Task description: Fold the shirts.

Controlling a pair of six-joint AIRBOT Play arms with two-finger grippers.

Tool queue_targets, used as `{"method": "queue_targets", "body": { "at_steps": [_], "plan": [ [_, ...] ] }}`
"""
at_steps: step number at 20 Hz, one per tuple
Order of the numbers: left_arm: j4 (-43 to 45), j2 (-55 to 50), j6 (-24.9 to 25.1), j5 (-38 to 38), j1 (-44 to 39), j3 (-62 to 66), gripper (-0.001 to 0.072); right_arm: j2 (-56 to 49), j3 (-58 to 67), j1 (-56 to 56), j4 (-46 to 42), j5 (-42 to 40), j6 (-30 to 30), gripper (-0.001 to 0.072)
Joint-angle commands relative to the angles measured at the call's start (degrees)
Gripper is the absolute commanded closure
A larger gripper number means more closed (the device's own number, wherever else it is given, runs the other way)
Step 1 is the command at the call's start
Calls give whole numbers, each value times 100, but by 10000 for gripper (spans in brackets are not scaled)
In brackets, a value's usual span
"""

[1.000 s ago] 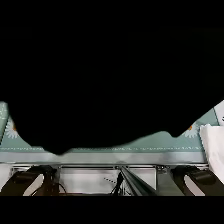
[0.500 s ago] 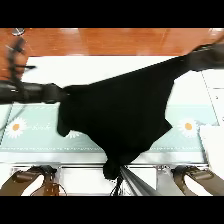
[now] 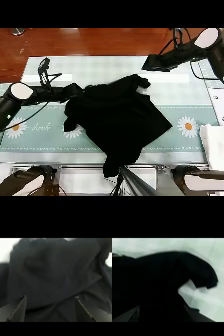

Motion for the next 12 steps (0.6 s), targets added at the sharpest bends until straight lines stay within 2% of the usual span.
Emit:
{"method": "queue_targets", "body": {
  "at_steps": [1, 3, 5, 8, 12],
  "plan": [
    [671, -138, -116, -1064, 905, 201, 5, -2, 116, -636, -435, 1196, -179, 91],
    [669, -142, 13, -1810, 1744, 81, 5, 564, -651, -1261, -315, 1172, 208, 93],
    [564, -142, 328, -2039, 2223, -212, 5, 1325, -2061, -1635, -275, 796, 197, 93],
    [20, -251, 1005, -1917, 2249, -717, 6, 2496, -4360, -1884, 160, 334, -133, 94],
    [-984, -1071, 1641, -1875, 1873, -850, 6, 3552, -6050, -1899, 669, 321, -295, 94]
  ]
}}
